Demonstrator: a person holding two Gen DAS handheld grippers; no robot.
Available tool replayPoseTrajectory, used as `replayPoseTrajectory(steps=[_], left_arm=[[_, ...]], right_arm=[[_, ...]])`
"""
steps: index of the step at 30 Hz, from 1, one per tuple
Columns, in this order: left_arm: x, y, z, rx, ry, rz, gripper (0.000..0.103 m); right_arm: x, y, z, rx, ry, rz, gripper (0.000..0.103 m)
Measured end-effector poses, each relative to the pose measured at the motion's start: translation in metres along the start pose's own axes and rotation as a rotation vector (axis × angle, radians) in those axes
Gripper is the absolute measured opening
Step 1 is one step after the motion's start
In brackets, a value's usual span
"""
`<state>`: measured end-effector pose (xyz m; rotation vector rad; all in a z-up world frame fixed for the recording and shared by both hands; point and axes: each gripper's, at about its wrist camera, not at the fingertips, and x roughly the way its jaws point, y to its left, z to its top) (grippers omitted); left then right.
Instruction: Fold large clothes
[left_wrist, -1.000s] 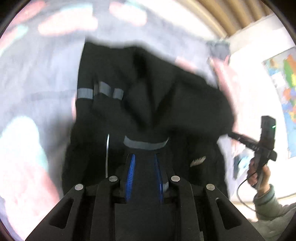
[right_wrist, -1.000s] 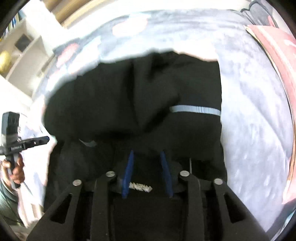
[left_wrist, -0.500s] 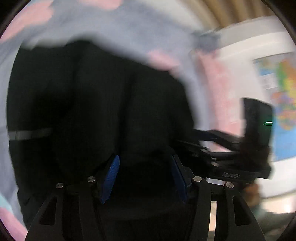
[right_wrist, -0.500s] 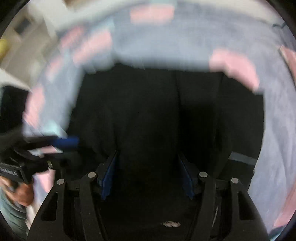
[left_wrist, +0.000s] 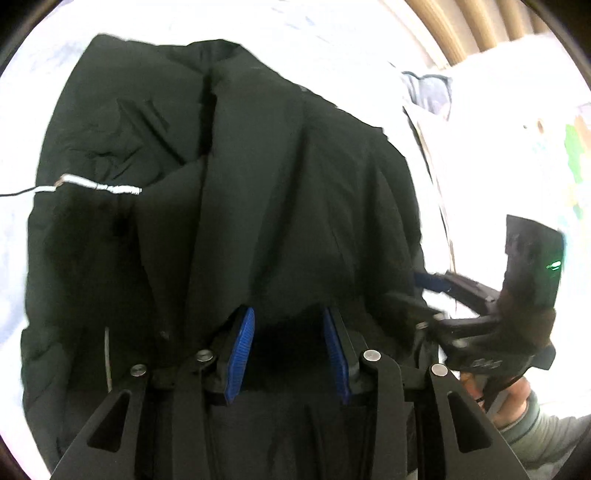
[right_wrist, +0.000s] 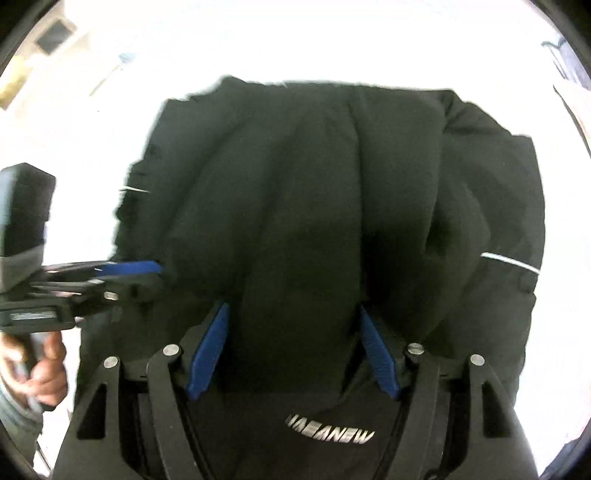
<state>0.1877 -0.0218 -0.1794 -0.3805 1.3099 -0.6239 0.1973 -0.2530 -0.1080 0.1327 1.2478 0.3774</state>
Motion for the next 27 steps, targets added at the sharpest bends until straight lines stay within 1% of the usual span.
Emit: replayPoseTrajectory(steps=[1,3,4,5,6,8,10,12,14,16,17,19,21,23,27], left_arm=[[-0.004,0.000,-0.004,0.008,0.004,0.002,0.040],[-0.003,-0.004,-0.011,0.017,0.004,0.026,0.040],[0.004,0.000,-0.014,0.001,0.008,0.053,0.040],[0.016,0.004,-0.016,-0.026,0.023,0.068,0.040],[0.029,0.012,-0.017,-0.066,0.051,0.085,0.040],[0.051,0.025,-0.020,-0.117,0.082,0.100,0.039],[0.063,0.028,-0.023,-0.127,0.072,0.103,0.039],[0.060,0.024,-0.024,-0.110,0.068,0.116,0.039],[0.056,0.018,-0.026,-0.101,0.065,0.112,0.039],[0.043,0.017,-0.034,-0.108,0.065,0.106,0.039],[0.037,0.016,-0.038,-0.107,0.061,0.106,0.039],[0.015,0.007,-0.052,-0.082,0.026,0.135,0.039],[-0.008,0.013,-0.071,-0.073,-0.008,0.147,0.039],[-0.030,0.021,-0.088,-0.100,-0.039,0.146,0.039],[-0.070,0.038,-0.120,-0.206,-0.107,0.150,0.039]], right_arm=[[-0.010,0.007,-0.004,-0.024,-0.030,0.001,0.073],[-0.017,0.018,-0.011,-0.070,-0.054,-0.034,0.073],[-0.011,0.022,-0.015,-0.089,-0.041,-0.062,0.073],[0.000,0.023,-0.019,-0.098,-0.011,-0.080,0.073],[0.011,0.021,-0.020,-0.098,0.017,-0.085,0.073],[0.042,0.007,-0.025,-0.090,0.065,-0.106,0.073],[0.057,0.004,-0.030,-0.106,0.054,-0.115,0.074],[0.055,0.010,-0.029,-0.119,0.053,-0.144,0.075],[0.052,0.014,-0.027,-0.122,0.051,-0.158,0.075],[0.047,0.014,-0.031,-0.097,0.051,-0.147,0.075],[0.041,0.011,-0.033,-0.067,0.054,-0.125,0.075],[0.026,0.005,-0.041,-0.017,0.047,-0.072,0.075],[0.007,0.000,-0.056,0.023,0.027,-0.013,0.075],[-0.006,-0.003,-0.071,0.042,0.027,-0.008,0.075],[-0.028,-0.018,-0.108,0.089,0.038,-0.017,0.075]])
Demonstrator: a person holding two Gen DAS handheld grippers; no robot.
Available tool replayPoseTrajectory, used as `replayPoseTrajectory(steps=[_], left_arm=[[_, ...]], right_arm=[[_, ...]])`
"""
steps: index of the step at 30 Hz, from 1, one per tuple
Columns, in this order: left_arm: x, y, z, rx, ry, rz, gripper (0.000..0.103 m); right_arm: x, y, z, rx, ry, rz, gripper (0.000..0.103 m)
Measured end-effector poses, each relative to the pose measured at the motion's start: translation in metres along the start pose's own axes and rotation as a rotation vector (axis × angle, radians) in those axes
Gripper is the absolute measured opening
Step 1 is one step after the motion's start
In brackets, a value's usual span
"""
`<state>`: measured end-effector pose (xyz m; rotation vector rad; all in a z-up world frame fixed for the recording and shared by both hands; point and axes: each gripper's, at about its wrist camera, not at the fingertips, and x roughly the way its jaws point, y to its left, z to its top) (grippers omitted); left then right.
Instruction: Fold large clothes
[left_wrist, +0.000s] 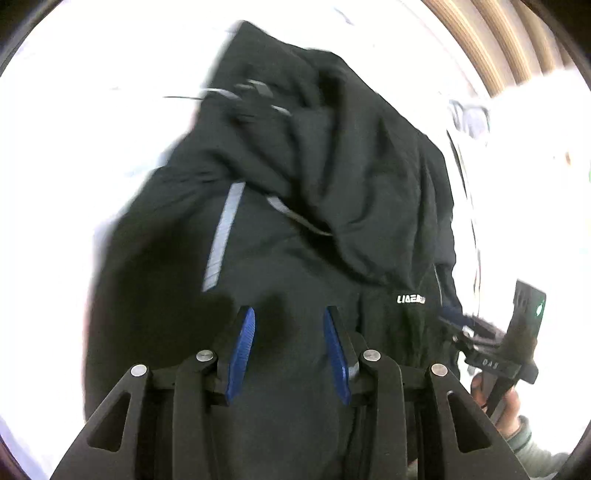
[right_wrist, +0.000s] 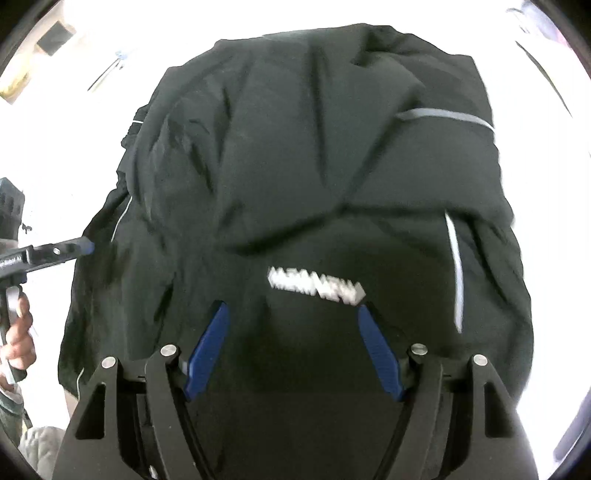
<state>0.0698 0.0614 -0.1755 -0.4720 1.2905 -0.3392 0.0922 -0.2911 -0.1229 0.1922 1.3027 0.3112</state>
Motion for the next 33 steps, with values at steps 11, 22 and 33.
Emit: replayPoseTrajectory(steps=[11,22,33], left_arm=[[-0.068,0.096,-0.061,-0.208,-0.069,0.104,0.039],[-0.034,0.140,-0.133,-0.316,0.088,0.079,0.040],[-0.043,0.105,-0.132,-0.190,0.021,-0.203,0.036]], right_arm=[[-0.017,-0.059,-0.049,0.165,0.002,-0.008,0.075],[-0.027,-0.074,-0.074,0.228,0.017,-0.017,0.075],[-0.057,-0.093,-0.115,0.195,0.062,-0.103,0.075]])
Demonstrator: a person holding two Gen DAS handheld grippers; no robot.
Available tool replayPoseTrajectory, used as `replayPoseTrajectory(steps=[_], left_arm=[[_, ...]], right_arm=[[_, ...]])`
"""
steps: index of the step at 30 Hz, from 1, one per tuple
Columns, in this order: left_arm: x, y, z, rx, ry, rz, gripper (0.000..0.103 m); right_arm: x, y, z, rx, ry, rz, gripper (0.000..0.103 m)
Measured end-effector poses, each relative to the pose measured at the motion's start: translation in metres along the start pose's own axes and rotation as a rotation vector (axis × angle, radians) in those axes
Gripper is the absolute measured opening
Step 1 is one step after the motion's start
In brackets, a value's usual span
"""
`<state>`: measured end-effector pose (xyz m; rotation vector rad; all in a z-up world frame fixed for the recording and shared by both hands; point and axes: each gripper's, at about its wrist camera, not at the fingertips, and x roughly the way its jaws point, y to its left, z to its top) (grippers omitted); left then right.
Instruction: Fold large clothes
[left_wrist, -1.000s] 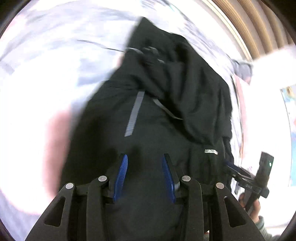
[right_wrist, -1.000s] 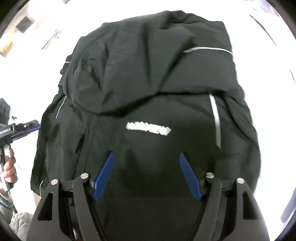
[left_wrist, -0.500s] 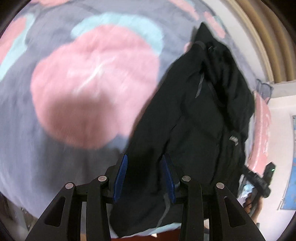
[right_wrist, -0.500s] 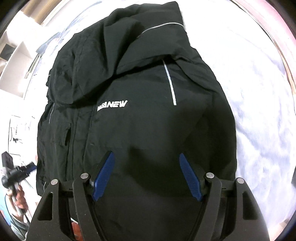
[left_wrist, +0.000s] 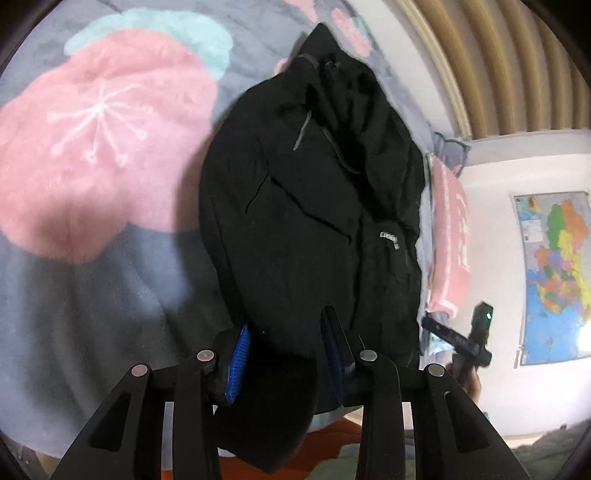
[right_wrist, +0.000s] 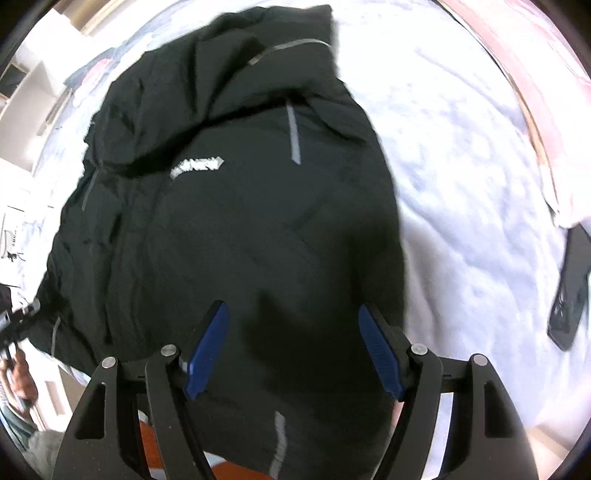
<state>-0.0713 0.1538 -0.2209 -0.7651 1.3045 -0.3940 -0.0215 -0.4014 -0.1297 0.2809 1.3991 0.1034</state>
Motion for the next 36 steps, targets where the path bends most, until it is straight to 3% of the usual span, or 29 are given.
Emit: replayPoseTrajectory(steps=[5,11,12,13,17,22,24,27,33,34,35,36], left_arm=[[0.036,0.011,-0.003,-0.023,0.096,0.147,0.036],[0.046,0.007,-0.004,-0.054,0.114,0.040,0.036],[0.048,0.002,-0.002,-0.036,0.121,0.047,0.036],[0.047,-0.003,0.001,-0.018,0.129,0.054,0.036],[0.049,-0.018,0.002,0.029,0.148,0.055,0.036],[0.042,-0.023,0.003,0.030,0.147,-0.029,0.036],[0.044,-0.016,0.001,0.018,0.158,-0.017,0.036],[0.046,-0.003,-0.003,-0.008,0.179,0.000,0.036],[0.054,0.005,-0.009,-0.069,0.203,0.038,0.036],[0.050,0.003,-0.006,-0.082,0.185,0.028,0.025],[0.045,-0.001,-0.004,-0.080,0.169,0.020,0.021],[0.039,-0.006,-0.001,-0.073,0.151,0.009,0.021]], right_arm=[[-0.004,-0.034,-0.029,0.059,0.034,-0.003,0.074],[-0.001,-0.067,-0.063,0.174,0.083,0.054,0.073],[0.003,-0.070,-0.069,0.199,0.100,0.082,0.069],[0.004,-0.068,-0.071,0.206,0.109,0.107,0.053],[-0.001,-0.046,-0.074,0.163,0.099,0.186,0.048],[-0.009,-0.030,-0.068,0.129,0.094,0.227,0.050],[0.003,-0.035,-0.070,0.145,0.139,0.212,0.050],[0.021,-0.045,-0.077,0.195,0.199,0.261,0.051],[0.030,-0.048,-0.078,0.233,0.236,0.296,0.056],[0.028,-0.045,-0.075,0.234,0.227,0.303,0.051],[0.023,-0.045,-0.073,0.232,0.206,0.307,0.038],[0.015,-0.043,-0.070,0.231,0.178,0.336,0.038]])
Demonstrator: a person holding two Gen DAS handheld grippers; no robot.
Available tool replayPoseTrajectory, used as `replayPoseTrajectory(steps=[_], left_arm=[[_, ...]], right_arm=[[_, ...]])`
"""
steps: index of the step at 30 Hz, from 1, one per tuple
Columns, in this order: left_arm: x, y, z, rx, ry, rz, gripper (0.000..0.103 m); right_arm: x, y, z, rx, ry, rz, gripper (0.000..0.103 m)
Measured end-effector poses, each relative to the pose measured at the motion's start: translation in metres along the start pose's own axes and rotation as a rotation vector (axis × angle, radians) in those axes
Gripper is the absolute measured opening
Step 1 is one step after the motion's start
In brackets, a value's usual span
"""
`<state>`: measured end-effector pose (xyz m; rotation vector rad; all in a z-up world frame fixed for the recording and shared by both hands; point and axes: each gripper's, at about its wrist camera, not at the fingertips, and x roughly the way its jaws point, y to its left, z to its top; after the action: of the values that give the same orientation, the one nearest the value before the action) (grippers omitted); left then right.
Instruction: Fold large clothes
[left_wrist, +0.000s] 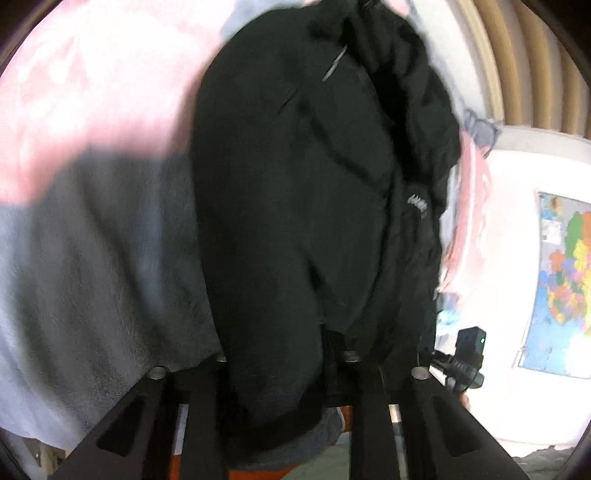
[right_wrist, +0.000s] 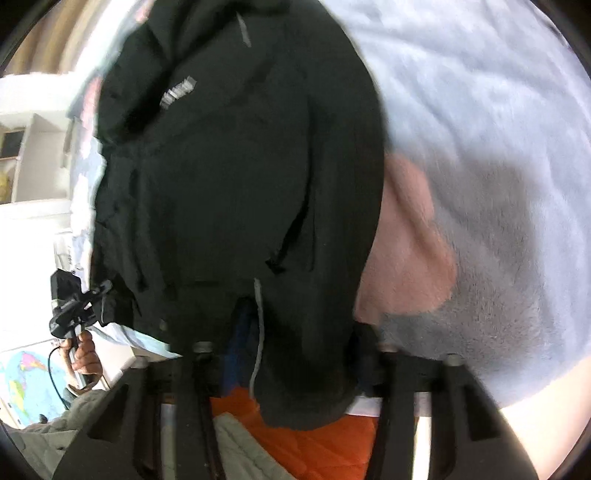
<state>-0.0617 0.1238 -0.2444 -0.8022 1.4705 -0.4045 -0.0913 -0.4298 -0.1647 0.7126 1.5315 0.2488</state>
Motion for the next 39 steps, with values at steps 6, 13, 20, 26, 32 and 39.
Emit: replayPoseTrajectory(steps=[6,13,20,26,32,39], left_arm=[[-0.055,-0.032,0.019,0.046,-0.137,-0.073,0.016],[-0.100,-0.075,0.045,0.123,-0.249,-0.126,0.016],[-0.135,-0.114,0.084,0.162,-0.330,-0.166,0.016],[-0.146,-0.151,0.143,0.197,-0.396,-0.182,0.017],[-0.119,-0.175,0.223,0.155,-0.418,-0.137,0.019],[-0.043,-0.159,0.315,0.007,-0.367,-0.062,0.022]], right_arm=[[-0.045,0.033,0.018,-0.094,-0.097,0.039,0.024],[-0.095,0.061,0.056,-0.166,-0.205,0.052,0.021],[-0.154,0.096,0.107,-0.230,-0.339,0.150,0.021],[-0.192,0.127,0.162,-0.268,-0.475,0.114,0.021],[-0.185,0.132,0.242,-0.172,-0.499,0.096,0.021],[-0.114,0.110,0.349,0.036,-0.419,0.071,0.021]])
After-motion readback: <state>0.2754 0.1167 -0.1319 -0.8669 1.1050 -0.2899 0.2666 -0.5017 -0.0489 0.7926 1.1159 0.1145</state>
